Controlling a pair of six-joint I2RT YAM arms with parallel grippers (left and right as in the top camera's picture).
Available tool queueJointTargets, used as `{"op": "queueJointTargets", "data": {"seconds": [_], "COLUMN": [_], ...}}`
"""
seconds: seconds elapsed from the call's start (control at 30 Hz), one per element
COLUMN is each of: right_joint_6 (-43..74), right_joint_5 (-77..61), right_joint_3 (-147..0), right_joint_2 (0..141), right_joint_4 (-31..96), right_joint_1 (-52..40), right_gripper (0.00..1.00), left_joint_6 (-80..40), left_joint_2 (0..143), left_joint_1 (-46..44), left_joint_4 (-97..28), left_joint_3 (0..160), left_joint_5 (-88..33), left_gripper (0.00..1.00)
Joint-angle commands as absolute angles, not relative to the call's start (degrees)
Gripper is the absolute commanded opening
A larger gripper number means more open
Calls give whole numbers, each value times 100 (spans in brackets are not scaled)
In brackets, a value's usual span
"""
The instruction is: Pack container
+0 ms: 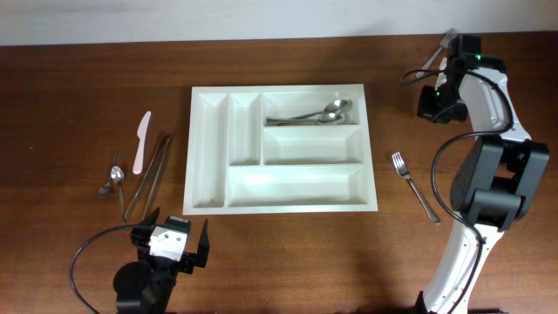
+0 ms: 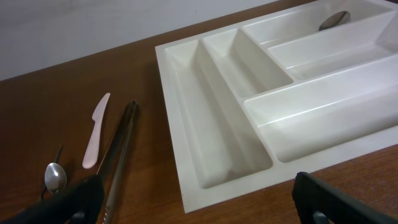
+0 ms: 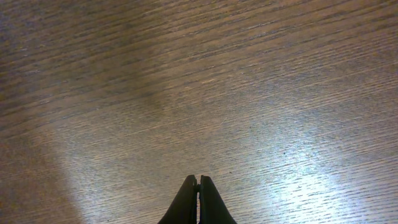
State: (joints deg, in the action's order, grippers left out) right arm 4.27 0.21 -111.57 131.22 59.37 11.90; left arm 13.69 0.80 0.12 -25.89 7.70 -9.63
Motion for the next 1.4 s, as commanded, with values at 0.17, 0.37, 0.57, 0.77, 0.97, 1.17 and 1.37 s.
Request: {"op": "queueJointTargets", "data": {"seconds": [0.17, 0.37, 0.57, 0.77, 0.97, 1.17, 1.37], "right_joint_6": [432, 425, 427, 429, 425, 320, 228], "right_joint_5": [62, -49, -416, -622, -620, -624, -626], "right_joint_3": [-11290, -11290, -11308, -11308, -11319, -11319, -11319], "right_joint_2": [13152, 13152, 13152, 13150, 13150, 13148, 13146], "right_joint_4": [6075, 6372, 6366, 6414, 6626, 6873, 7249], "right_joint_1": [1170, 1166, 1166, 1160, 1166, 1160, 1160], "right_gripper": [4, 17, 37, 38, 40, 40, 40], "left_joint_6": [1291, 1291, 1291, 1291, 1291, 1291, 1291], "left_joint_2": [45, 45, 45, 45, 45, 45, 45], "left_joint_1": [25, 25, 25, 25, 25, 25, 25], "left_joint_4": [-2574, -2574, -2574, -2574, -2574, -2574, -2574], "left_joint_3": [744, 744, 744, 744, 744, 744, 744], "left_joint_5": [-1022, -1024, -1024, -1022, -1022, -1022, -1022], "left_gripper": [99, 99, 99, 99, 99, 99, 99]}}
